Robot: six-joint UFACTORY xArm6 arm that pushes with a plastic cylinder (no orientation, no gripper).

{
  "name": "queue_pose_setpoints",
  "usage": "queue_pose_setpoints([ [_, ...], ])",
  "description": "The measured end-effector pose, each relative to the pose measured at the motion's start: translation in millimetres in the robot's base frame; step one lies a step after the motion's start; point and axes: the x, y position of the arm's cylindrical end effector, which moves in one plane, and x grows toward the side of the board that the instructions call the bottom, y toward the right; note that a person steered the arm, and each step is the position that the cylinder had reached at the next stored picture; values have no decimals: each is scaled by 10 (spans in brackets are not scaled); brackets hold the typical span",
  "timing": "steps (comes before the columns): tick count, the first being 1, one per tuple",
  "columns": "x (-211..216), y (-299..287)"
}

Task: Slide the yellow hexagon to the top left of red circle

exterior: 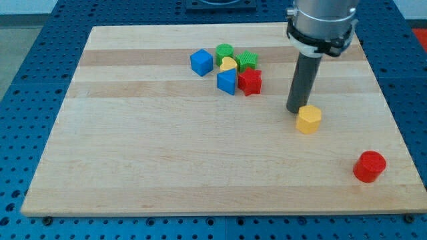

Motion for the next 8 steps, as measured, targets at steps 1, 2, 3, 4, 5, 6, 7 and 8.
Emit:
queue_pose_setpoints([
  [1, 214, 114],
  [2, 331, 281],
  [3, 431, 376],
  [4, 526, 434],
  [5, 551, 475],
  [6, 547, 420],
  [7, 492, -100],
  [8, 479, -696],
])
